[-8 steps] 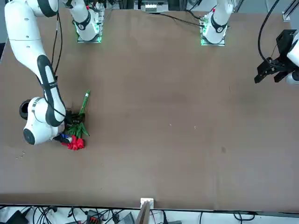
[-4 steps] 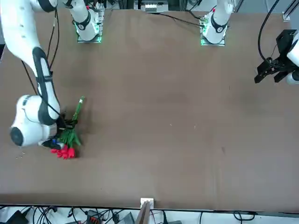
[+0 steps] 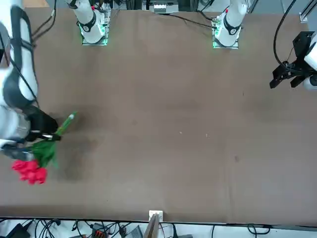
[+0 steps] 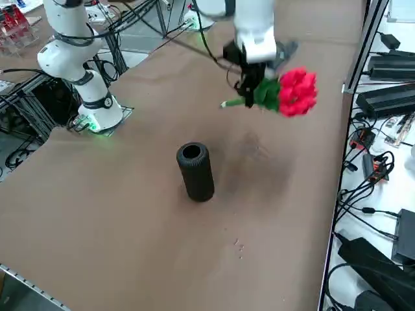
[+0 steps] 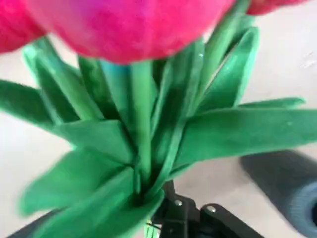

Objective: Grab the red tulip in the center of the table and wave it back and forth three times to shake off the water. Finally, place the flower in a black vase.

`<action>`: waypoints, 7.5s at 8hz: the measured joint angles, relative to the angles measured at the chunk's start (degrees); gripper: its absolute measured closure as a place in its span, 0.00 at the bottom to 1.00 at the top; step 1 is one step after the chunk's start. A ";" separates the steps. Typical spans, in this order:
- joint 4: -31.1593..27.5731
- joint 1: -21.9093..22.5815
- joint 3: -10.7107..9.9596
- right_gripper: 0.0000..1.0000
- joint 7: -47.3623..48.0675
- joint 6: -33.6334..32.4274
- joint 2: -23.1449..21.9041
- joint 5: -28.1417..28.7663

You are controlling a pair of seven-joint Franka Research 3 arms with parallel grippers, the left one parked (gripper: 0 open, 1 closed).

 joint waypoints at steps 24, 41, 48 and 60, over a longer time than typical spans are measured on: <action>1.56 11.14 -12.10 0.86 5.58 0.57 -13.05 -16.64; 1.64 17.98 -16.61 0.86 3.92 -5.53 -14.66 -12.68; 1.61 12.61 -10.37 0.86 -3.89 -4.16 -14.62 -3.44; 0.00 17.74 -20.61 0.86 -0.39 -7.80 -17.90 -8.30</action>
